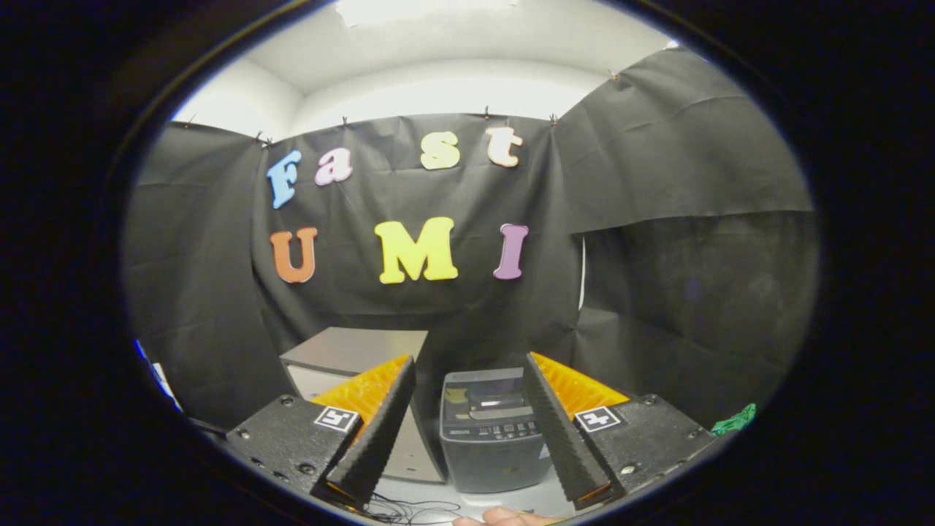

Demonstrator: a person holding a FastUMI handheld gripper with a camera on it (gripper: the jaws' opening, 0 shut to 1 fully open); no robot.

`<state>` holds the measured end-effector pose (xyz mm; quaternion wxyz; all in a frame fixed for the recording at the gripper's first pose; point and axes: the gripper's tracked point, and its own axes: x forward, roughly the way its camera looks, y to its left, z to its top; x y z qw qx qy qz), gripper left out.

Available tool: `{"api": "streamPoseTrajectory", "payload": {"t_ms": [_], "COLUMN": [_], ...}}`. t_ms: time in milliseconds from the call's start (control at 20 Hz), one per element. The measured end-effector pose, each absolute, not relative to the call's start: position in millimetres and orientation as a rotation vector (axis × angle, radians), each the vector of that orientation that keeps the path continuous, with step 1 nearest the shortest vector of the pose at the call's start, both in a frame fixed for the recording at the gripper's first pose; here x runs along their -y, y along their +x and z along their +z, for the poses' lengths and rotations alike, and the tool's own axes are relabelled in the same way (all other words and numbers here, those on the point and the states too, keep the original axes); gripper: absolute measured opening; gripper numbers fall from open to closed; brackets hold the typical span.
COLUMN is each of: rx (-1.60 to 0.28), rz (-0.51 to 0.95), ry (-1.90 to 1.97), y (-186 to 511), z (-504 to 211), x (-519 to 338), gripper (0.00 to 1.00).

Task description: Put the clothes into the washing machine and then close the washing machine lid.

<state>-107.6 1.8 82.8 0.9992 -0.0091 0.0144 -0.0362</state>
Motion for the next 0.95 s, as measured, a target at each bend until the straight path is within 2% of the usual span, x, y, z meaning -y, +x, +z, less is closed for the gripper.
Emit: {"api": "streamPoseTrajectory", "payload": {"t_ms": [350,950], "rx": [-0.044,-0.006], "rz": [-0.029,-0.07], "ry": [-0.023,-0.015], "y": [-130,-128], "z": [76,84], "x": [0,13], "gripper": [0.93,0.93]}}
